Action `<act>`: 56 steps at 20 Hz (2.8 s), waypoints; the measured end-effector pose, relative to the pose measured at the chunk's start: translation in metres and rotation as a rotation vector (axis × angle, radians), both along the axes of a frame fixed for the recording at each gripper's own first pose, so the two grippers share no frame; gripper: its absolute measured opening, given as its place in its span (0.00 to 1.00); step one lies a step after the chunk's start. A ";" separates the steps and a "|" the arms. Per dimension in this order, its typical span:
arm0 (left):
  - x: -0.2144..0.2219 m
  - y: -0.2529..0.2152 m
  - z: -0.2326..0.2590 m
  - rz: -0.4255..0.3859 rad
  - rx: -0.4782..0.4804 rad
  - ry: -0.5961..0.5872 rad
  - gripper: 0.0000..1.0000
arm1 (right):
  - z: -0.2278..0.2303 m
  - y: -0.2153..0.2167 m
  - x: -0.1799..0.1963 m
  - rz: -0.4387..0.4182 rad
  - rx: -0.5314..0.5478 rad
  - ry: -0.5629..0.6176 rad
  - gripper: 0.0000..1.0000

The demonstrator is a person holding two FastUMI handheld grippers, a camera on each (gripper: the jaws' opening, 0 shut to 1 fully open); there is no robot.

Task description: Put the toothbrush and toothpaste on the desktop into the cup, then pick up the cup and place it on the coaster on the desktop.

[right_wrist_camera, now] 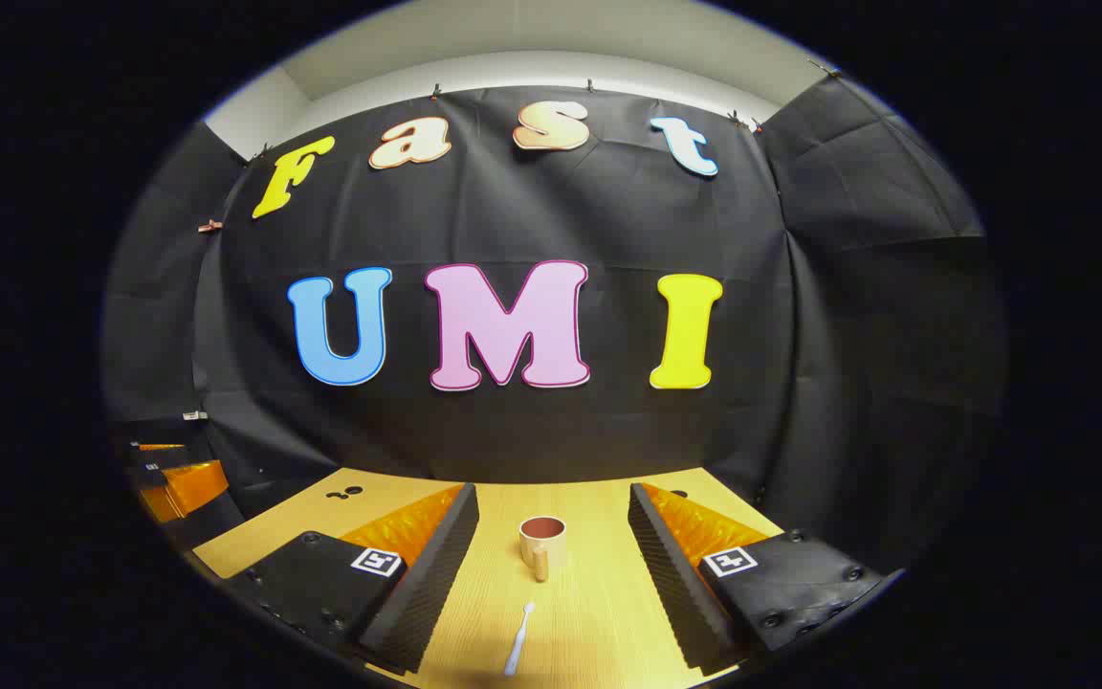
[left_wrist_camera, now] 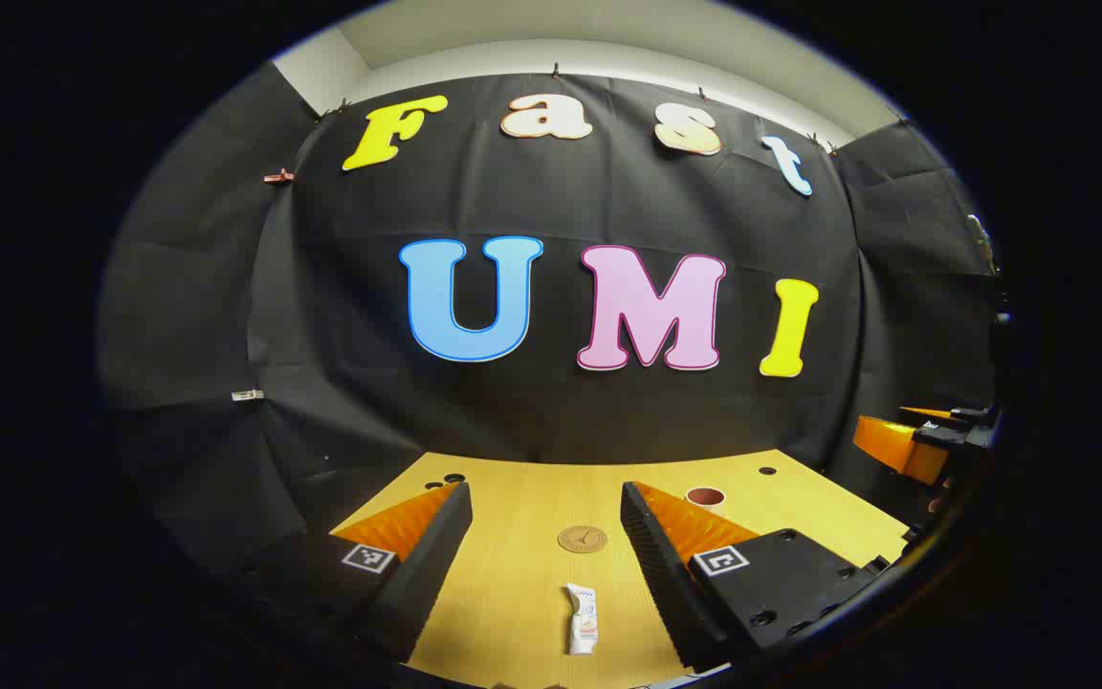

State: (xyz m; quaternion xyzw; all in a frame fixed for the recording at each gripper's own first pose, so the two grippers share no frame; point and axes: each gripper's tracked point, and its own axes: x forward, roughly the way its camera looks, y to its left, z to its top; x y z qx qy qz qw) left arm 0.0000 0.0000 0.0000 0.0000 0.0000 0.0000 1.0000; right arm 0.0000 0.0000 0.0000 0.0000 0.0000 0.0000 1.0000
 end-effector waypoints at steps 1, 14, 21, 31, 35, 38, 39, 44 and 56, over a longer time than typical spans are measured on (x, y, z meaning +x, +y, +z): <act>0.002 -0.003 -0.002 0.001 0.000 0.001 0.97 | -0.004 0.003 0.004 0.015 0.004 0.010 0.97; 0.040 -0.020 -0.035 0.021 -0.007 0.074 0.97 | -0.032 -0.012 0.047 0.074 0.011 0.090 0.98; 0.052 -0.016 -0.055 0.020 -0.013 0.125 0.98 | -0.047 -0.013 0.064 0.086 0.012 0.128 0.98; 0.084 -0.034 -0.156 -0.001 0.030 0.360 0.98 | -0.083 -0.020 0.096 0.132 -0.001 0.233 0.98; 0.096 -0.044 -0.212 -0.036 0.075 0.490 0.98 | -0.099 -0.029 0.110 0.137 -0.009 0.282 0.98; 0.098 -0.045 -0.243 -0.035 0.065 0.568 0.96 | -0.114 -0.034 0.118 0.143 -0.015 0.332 0.98; 0.101 -0.044 -0.251 -0.032 0.069 0.592 0.96 | -0.120 -0.036 0.121 0.143 -0.021 0.346 0.98; 0.106 -0.034 -0.296 -0.005 0.109 0.736 0.95 | -0.150 -0.031 0.125 0.175 0.001 0.449 0.98; 0.109 -0.026 -0.317 0.014 0.023 0.833 0.37 | -0.221 -0.001 0.086 0.217 0.045 0.682 0.99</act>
